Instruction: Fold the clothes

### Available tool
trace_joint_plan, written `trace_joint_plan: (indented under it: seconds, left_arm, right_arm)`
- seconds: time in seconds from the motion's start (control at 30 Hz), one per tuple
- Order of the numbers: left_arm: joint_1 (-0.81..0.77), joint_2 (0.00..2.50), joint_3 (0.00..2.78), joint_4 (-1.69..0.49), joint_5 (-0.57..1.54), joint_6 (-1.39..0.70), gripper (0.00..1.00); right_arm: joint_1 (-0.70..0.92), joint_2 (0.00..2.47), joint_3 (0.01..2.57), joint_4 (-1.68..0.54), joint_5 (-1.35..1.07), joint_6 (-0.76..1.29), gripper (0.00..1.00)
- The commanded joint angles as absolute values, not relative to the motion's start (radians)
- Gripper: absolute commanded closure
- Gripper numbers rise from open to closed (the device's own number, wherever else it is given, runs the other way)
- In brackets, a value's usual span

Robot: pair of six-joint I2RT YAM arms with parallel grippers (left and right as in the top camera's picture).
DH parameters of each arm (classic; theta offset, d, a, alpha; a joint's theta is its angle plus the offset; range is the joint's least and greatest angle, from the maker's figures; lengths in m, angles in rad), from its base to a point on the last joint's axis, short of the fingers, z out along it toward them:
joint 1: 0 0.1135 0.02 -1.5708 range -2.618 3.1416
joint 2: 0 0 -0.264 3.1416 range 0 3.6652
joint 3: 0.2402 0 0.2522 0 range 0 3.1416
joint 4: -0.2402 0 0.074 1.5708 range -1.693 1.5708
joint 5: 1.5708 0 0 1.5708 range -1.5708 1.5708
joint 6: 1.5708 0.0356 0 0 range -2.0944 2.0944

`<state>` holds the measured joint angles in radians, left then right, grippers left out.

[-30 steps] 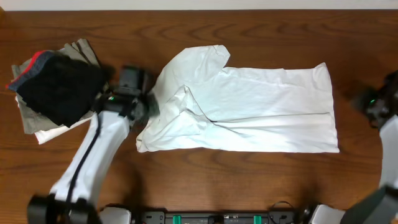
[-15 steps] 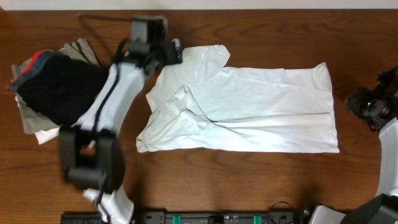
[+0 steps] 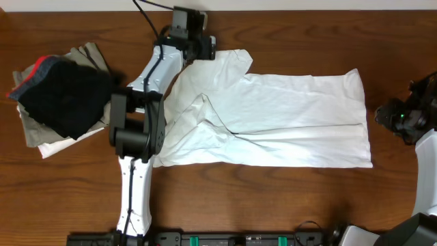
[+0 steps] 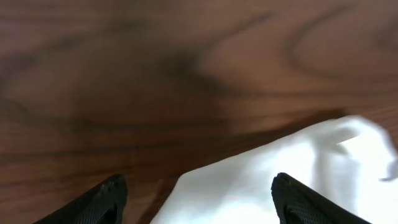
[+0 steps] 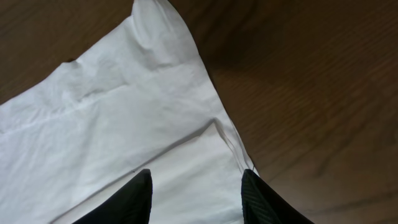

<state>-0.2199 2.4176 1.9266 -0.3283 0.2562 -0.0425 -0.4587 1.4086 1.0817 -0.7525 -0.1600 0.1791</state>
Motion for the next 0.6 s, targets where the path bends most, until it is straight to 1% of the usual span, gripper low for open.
trace_joint_plan:
  seconds: [0.0,0.17,0.27,0.33,0.4,0.5,0.57]
  left_arm:
    - [-0.22,2.456,1.95,-0.311,0.262,0.046,0.23]
    - [-0.226,2.49,1.95,-0.307,0.262,0.117,0.23]
    - [-0.231,2.505,1.949,-0.313,0.262,0.123,0.23]
    - [-0.239,2.513,1.949,-0.337,0.262,0.124,0.26]
    - [-0.246,2.519,1.949,-0.365,0.262,0.13,0.33]
    - [-0.257,2.519,1.948,-0.402,0.262,0.139,0.46]
    - [-0.266,2.519,1.948,-0.415,0.262,0.139,0.62]
  right_arm:
    - [-0.45,1.41,1.078,-0.757,-0.161,0.163,0.55]
    - [-0.45,1.41,1.078,-0.761,-0.161,0.162,0.54]
    - [-0.45,1.41,1.078,-0.765,-0.161,0.159,0.55]
    - [-0.45,1.41,1.078,-0.767,-0.161,0.159,0.55]
    - [-0.45,1.41,1.078,-0.767,-0.161,0.159,0.55]
    - [-0.45,1.41,1.078,-0.768,-0.161,0.16,0.55]
    - [-0.45,1.41,1.078,-0.767,-0.161,0.16,0.55]
